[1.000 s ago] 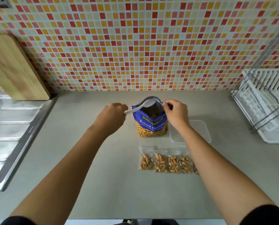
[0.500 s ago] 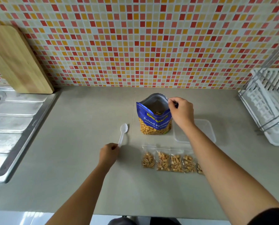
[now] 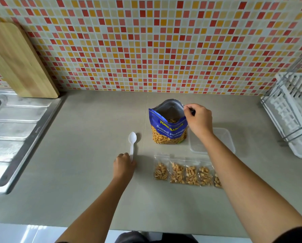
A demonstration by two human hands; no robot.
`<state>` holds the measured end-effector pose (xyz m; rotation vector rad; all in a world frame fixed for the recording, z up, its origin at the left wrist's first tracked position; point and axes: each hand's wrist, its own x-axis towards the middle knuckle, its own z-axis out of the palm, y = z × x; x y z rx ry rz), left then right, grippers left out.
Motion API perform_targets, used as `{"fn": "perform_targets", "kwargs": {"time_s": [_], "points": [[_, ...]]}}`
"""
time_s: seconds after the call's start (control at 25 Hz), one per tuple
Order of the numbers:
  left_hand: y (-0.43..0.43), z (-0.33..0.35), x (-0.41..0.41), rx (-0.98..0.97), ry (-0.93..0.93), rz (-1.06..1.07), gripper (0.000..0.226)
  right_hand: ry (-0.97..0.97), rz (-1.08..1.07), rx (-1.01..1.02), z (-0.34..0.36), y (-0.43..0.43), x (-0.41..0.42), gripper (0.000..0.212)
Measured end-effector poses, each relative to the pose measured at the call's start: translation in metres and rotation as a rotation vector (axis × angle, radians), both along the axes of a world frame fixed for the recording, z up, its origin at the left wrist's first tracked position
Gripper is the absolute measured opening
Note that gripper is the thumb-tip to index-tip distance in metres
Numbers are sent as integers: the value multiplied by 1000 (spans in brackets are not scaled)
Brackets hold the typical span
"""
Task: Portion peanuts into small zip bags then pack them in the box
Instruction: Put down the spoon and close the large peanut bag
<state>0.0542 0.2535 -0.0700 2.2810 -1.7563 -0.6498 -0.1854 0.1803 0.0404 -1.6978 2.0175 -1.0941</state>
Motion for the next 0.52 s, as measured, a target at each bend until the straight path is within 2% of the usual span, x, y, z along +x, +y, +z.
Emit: {"fn": "perform_targets", "kwargs": {"time_s": [0.08,0.16,0.24,0.36,0.44,0.52], "points": [[-11,18,-4,-87,14,-4,18,-3,6,7,0,0,-1,21],[-33,46,-10,-276,185,-35,29,-5,13,15,1,0,-3,20],[-58,77,-19,-378,339,-177,46,-13,41,31,2,1,-5,22],[-91,110,-30,-254,399,-412,69,-159,220,172,6,4,-17,37],[-106,116,-30,-201,358,-564,65,-175,368,283,9,6,-26,59],[-115,119,-30,-255,278,-699,51,-87,428,299,8,0,-35,70]]}}
